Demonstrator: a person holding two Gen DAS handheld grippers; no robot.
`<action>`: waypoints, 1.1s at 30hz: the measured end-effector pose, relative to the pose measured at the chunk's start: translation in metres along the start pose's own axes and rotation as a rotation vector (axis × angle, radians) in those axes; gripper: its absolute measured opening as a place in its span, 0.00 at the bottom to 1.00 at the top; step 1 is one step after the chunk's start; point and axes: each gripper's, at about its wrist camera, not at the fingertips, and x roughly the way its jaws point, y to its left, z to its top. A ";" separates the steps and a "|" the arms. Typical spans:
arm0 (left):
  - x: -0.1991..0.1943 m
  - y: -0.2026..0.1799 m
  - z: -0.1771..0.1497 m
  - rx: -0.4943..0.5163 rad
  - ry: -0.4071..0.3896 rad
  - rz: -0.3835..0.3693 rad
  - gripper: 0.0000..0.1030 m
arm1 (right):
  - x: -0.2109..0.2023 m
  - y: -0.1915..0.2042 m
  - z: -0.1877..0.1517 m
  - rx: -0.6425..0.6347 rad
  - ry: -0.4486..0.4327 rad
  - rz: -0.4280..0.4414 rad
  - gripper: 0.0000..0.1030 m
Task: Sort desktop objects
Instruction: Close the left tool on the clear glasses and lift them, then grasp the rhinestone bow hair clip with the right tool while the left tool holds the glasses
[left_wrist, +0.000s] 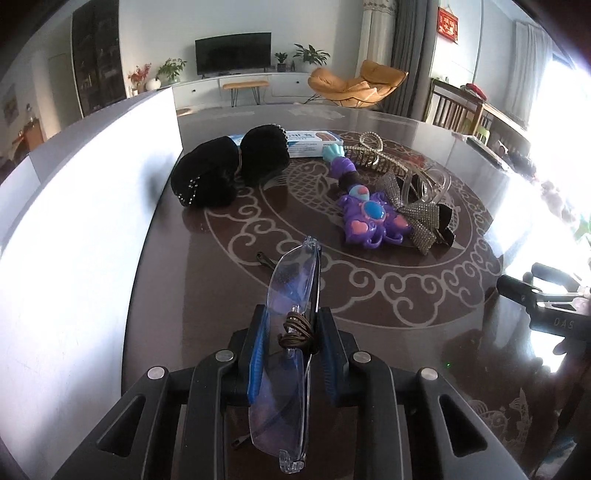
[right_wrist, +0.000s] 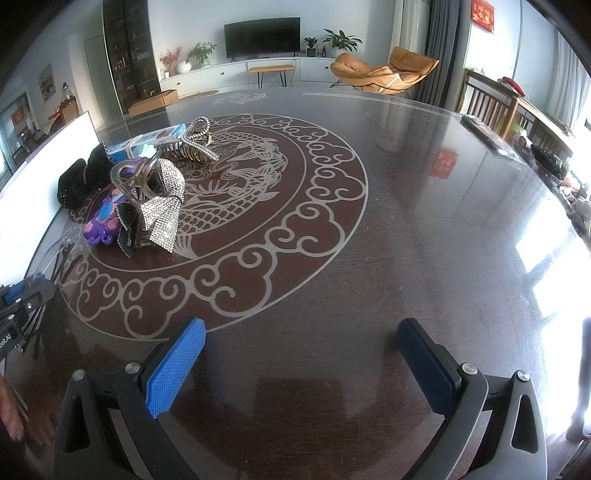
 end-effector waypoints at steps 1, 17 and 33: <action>0.000 -0.001 0.000 0.007 0.001 0.009 0.25 | 0.000 0.000 0.000 -0.002 -0.001 -0.003 1.00; 0.001 -0.004 -0.001 0.012 0.001 0.018 0.26 | 0.042 0.099 0.066 -0.231 0.015 0.168 0.93; -0.005 0.000 -0.003 0.004 -0.001 -0.028 0.34 | -0.020 0.046 -0.012 -0.215 -0.016 0.168 0.63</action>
